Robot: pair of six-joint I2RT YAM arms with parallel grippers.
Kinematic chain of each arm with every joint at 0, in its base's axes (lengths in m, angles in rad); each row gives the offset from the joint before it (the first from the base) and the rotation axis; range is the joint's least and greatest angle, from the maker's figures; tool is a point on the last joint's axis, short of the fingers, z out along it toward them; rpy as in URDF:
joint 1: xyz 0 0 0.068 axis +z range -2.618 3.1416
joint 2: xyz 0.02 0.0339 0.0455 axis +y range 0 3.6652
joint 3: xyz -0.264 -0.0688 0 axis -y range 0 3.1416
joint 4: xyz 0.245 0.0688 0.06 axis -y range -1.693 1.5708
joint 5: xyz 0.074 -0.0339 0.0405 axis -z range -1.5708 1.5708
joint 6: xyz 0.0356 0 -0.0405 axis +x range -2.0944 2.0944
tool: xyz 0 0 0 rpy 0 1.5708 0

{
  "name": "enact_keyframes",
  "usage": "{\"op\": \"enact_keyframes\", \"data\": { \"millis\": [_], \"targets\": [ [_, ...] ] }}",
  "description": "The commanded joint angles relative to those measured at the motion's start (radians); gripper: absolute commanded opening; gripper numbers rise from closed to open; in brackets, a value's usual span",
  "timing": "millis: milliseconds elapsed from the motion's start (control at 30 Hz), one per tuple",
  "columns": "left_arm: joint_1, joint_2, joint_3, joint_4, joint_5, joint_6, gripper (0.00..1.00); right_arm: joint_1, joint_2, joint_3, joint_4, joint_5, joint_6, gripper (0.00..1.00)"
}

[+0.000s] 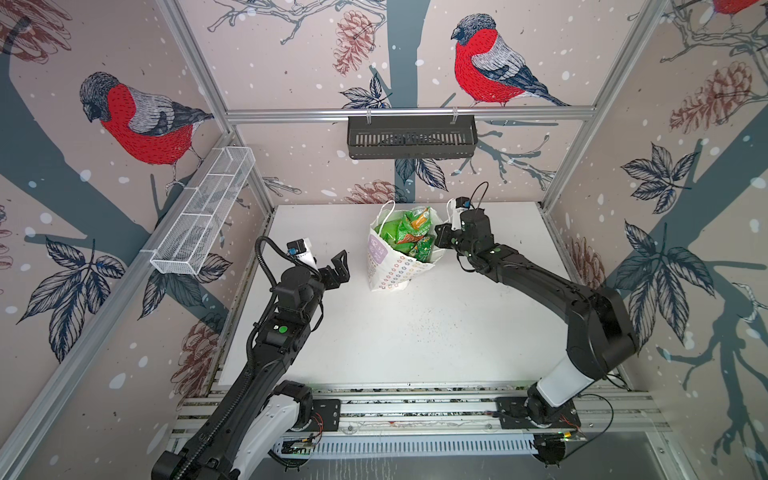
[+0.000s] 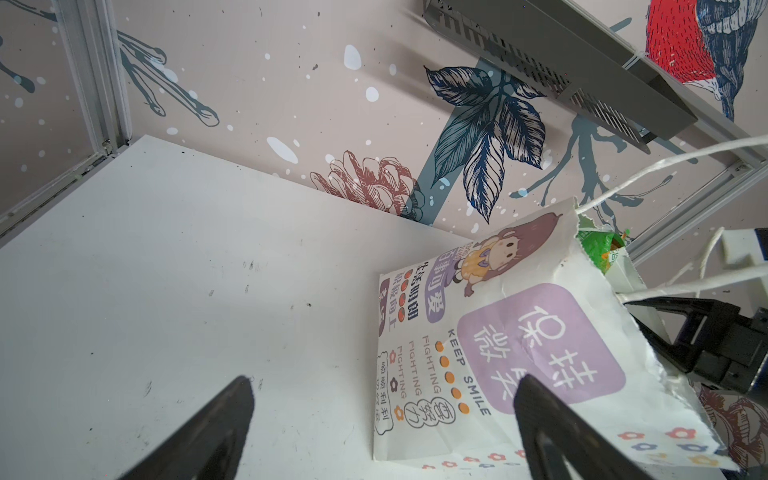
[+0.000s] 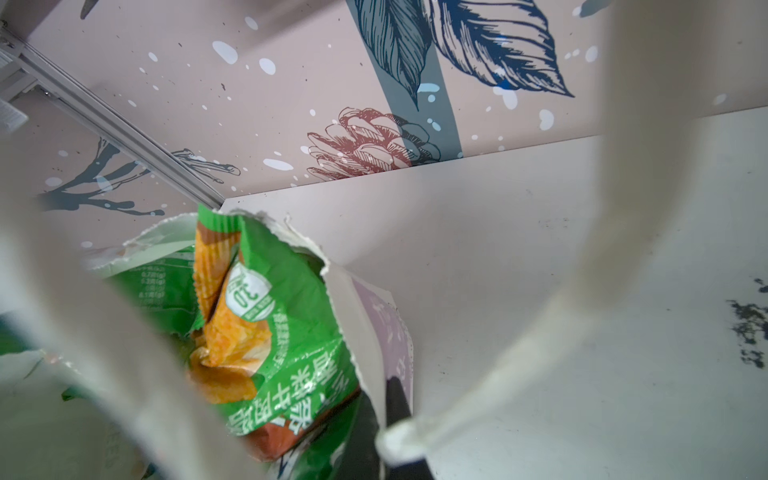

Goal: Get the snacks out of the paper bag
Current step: 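Grasp the bag rim with the right gripper and drag it toward the right gripper, then reach the left gripper into the bag opening while the right gripper holds the rim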

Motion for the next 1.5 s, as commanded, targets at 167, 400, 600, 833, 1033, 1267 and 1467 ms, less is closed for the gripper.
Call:
{"op": "enact_keyframes", "data": {
  "millis": [167, 400, 600, 833, 1033, 1267, 1467],
  "targets": [
    [-0.001, -0.024, 0.044, -0.007, 0.046, -0.009, 0.98, -0.043, -0.070, 0.017, 0.098, 0.134, -0.131, 0.00],
    [0.000, -0.013, 0.043, -0.001, 0.058, -0.009, 0.98, -0.063, -0.082, 0.033, 0.079, 0.151, -0.166, 0.00],
    [-0.003, 0.016, 0.082, -0.004, 0.103, -0.016, 0.95, -0.066, -0.071, 0.052, 0.065, 0.178, -0.221, 0.00],
    [-0.060, 0.044, 0.166, -0.011, 0.170, -0.032, 0.94, -0.065, -0.052, 0.102, 0.055, 0.188, -0.308, 0.00],
    [-0.227, 0.119, 0.244, 0.010, 0.064, 0.017, 0.94, -0.064, -0.057, 0.137, 0.059, 0.209, -0.367, 0.00],
    [-0.391, 0.271, 0.421, 0.015, 0.070, 0.078, 0.94, -0.064, -0.075, 0.158, 0.069, 0.241, -0.416, 0.00],
    [-0.454, 0.369, 0.525, 0.011, 0.099, 0.089, 0.95, -0.056, -0.112, 0.103, 0.109, 0.228, -0.441, 0.00]
  ]
}}
